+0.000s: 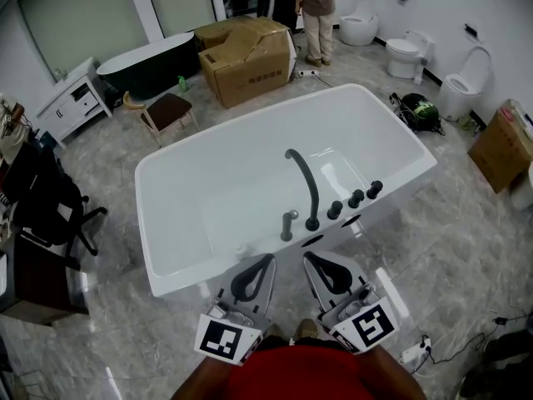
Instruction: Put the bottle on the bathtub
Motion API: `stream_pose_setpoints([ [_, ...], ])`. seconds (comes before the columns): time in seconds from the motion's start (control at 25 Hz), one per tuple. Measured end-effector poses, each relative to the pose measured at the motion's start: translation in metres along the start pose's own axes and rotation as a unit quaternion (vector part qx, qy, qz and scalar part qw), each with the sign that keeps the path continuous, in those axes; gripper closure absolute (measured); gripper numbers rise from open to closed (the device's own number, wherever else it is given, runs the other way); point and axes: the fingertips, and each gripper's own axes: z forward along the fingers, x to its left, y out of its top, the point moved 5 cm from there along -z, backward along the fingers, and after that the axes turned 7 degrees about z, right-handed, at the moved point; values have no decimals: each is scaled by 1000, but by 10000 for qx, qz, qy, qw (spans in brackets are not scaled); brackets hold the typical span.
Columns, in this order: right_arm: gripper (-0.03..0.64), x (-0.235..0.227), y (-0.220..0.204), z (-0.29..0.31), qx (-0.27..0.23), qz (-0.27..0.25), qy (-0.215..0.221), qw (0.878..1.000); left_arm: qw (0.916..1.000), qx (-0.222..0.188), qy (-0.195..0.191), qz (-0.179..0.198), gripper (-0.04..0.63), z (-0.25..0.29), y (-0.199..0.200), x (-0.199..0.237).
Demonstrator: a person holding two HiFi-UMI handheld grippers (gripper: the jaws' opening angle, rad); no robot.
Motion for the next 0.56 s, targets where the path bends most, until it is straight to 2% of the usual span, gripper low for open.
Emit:
stream_pose_setpoints([
  [0.2, 614, -1, 0, 2, 26, 20, -17, 10000, 10000, 22, -10, -4, 586, 1, 1, 2],
  [0.4, 614, -3, -3, 2, 38, 25, -31, 10000, 9997, -142, 128, 119, 586, 4, 3, 7],
  [0.56, 614, -6, -4, 3, 44, 40, -33, 10000, 9999, -56, 100, 79, 586, 4, -1, 7],
])
